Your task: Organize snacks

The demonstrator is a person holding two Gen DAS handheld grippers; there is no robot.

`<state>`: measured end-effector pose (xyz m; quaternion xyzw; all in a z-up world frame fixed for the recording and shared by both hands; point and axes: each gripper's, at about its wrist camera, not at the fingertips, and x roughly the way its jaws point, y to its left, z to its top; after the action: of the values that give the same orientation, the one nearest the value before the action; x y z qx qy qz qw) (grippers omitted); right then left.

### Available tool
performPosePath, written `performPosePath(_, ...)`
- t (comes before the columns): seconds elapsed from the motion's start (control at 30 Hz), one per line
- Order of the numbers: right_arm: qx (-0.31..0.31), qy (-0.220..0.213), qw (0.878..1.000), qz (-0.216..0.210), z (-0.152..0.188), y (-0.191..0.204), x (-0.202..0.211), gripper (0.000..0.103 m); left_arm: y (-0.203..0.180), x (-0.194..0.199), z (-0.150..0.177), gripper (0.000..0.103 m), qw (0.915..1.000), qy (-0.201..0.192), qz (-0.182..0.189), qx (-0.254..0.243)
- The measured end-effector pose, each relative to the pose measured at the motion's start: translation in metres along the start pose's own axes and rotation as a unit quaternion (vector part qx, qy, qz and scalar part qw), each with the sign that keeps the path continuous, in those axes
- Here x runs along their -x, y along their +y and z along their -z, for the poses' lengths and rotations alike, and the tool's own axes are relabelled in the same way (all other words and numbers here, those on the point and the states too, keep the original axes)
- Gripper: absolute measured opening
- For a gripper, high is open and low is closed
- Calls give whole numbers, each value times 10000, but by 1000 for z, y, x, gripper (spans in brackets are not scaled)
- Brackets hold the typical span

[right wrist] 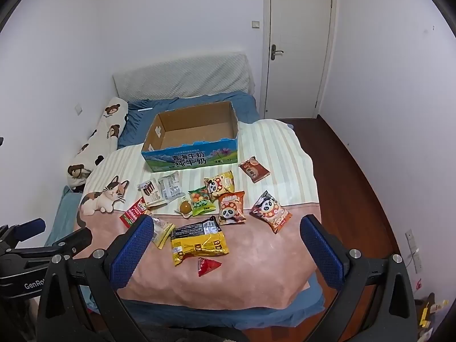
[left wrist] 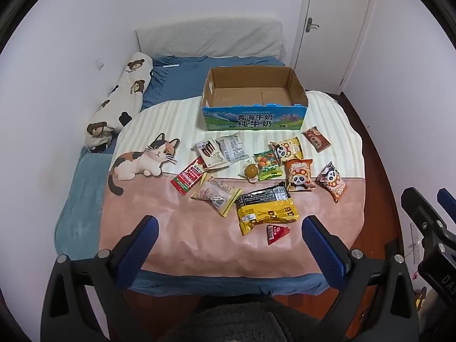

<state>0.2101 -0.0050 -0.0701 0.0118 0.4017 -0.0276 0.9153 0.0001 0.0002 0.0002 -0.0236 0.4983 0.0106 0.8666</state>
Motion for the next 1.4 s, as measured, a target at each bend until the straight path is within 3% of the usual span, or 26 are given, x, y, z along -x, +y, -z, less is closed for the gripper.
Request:
performPosePath(0.3,119,-14,9998,128,-2,4,0,103,3,5,-5,103,10000,-58,-35,-12)
performPosePath(1.4,130,-129,9998,0,-4,5,9,103,8,12,-9,103,9998,-175,-39,48)
